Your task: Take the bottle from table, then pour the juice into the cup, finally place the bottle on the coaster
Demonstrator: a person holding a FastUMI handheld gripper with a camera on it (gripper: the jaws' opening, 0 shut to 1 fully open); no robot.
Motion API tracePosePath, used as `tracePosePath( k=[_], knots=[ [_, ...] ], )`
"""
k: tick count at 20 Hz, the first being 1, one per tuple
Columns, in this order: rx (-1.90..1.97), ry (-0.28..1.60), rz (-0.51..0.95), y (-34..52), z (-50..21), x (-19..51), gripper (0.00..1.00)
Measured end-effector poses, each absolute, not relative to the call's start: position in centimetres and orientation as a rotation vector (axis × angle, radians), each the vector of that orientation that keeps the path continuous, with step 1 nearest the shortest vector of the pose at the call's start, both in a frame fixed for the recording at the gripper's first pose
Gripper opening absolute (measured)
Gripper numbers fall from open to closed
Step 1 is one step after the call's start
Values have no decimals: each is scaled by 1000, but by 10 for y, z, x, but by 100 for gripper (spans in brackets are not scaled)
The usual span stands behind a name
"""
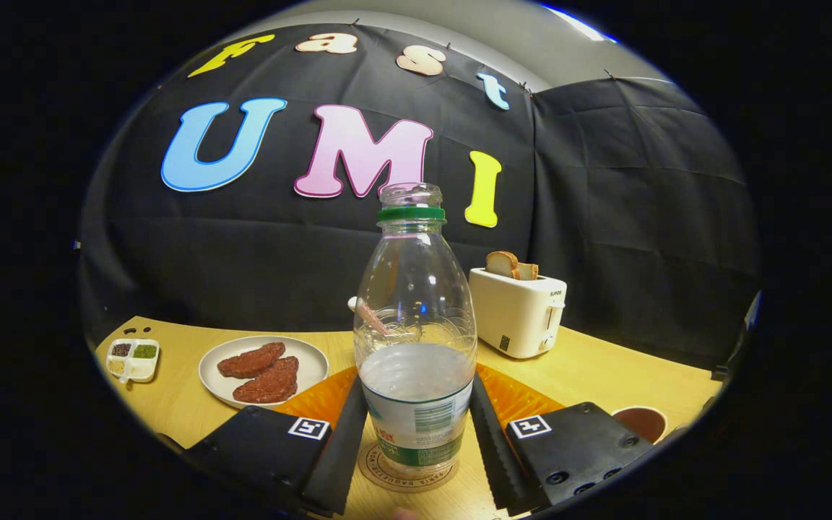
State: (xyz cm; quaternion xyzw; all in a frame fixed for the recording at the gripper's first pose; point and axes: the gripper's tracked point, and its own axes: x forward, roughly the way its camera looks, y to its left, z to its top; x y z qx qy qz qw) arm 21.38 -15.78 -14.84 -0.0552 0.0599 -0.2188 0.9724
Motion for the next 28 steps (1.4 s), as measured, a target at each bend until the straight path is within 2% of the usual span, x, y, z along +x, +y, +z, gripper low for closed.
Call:
tracePosePath(
  k=[18,19,20,21,28],
  knots=[
    [-55,145,-462,-157,-171,213,79],
    [-49,151,-460,-157,-173,212,81],
    [-41,156,-453,-155,-174,212,86],
    [-36,161,-451,-155,-177,211,99],
    [-29,186,-472,-160,-179,198,99]
  ],
)
